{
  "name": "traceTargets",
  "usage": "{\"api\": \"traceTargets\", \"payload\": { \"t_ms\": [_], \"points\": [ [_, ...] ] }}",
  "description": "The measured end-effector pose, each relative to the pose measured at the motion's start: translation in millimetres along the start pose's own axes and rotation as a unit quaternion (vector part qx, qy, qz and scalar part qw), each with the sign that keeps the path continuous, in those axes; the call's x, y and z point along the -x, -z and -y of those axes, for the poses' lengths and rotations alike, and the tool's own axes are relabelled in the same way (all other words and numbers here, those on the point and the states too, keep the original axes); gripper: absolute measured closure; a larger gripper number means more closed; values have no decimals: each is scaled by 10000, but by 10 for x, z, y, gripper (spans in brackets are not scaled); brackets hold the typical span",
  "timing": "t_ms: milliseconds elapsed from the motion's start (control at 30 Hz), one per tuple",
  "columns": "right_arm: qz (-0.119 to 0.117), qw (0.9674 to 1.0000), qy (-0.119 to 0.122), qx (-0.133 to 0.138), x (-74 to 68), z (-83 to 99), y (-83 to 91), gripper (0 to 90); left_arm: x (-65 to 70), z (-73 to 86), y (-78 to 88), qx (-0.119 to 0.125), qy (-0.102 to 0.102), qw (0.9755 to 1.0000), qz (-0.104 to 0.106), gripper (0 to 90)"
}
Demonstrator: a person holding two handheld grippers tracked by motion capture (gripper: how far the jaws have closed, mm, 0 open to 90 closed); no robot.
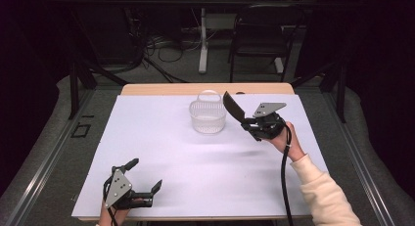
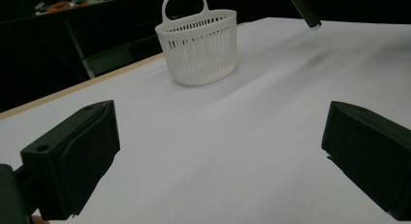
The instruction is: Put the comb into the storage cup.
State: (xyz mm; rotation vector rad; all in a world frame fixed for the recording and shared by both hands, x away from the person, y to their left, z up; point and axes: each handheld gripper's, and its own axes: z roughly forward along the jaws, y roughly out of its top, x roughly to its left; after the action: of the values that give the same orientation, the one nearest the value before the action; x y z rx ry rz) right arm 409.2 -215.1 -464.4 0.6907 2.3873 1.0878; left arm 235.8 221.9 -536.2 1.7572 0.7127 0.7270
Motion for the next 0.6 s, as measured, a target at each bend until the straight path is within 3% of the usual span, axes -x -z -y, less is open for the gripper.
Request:
{"api": "traceTargets", "payload": {
  "t_ms": [600],
  "points": [
    [235,9997,19,75,-42,-230,-35,716,2,3,20,23,26,10000,7,1]
  ]
}}
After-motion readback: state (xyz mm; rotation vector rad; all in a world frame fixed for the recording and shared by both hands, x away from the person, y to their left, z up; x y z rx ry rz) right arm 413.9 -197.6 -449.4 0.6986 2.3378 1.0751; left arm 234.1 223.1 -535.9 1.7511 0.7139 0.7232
